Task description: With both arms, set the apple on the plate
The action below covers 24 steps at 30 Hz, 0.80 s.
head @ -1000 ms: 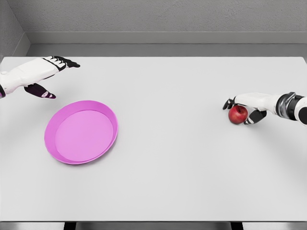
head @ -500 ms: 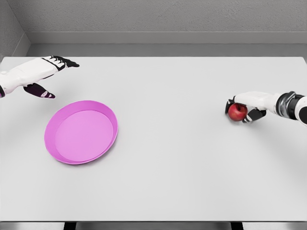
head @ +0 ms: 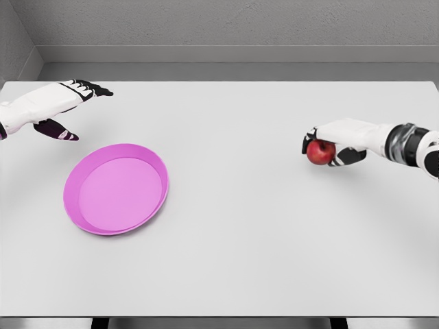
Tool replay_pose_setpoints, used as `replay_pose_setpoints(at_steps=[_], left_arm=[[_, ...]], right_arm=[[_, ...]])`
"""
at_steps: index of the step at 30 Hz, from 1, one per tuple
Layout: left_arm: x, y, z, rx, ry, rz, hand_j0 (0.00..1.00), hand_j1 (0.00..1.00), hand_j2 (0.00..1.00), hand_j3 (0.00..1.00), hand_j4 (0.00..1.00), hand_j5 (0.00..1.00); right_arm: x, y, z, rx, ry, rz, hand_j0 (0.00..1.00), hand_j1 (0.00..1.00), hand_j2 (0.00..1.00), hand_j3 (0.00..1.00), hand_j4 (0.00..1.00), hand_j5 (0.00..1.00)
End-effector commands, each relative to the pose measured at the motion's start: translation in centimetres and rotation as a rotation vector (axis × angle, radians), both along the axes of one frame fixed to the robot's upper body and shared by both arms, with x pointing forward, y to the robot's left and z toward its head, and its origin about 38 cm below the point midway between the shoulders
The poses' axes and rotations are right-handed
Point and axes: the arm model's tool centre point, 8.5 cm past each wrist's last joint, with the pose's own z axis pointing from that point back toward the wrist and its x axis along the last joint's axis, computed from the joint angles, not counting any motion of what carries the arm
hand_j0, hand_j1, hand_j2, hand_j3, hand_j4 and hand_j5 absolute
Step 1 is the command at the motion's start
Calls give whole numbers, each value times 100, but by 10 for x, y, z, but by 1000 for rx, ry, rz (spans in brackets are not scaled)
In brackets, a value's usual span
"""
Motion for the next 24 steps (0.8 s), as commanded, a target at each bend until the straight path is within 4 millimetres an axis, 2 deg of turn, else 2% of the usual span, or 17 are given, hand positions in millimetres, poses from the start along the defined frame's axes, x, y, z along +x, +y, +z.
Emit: replay_pose_setpoints(at_steps=[1,4,11,20,24], left_arm=[[0,1,1,-7,-1,4,100,100,100,100,100,100],[0,1,1,-7,-1,4,100,100,100,100,100,100],[0,1,1,-6,0,3,100,100,100,100,100,100],[0,1,1,-7,-2,4,100,100,100,100,100,100],[0,1,1,-7,-1,4,100,100,100,100,100,100]], right_arm=[[-5,11,5,15,-19,56,54,54,54,54,54,54],[-5,25,3,39,-19,96,54,54,54,54,54,54],[-6,77,-1,128,-14,186,54,54,54,54,54,54],[-16,118,-17,163,29,269,55,55,55,55,55,55],[-19,126,-21,155,42,290,55,55,55,55,55,55]])
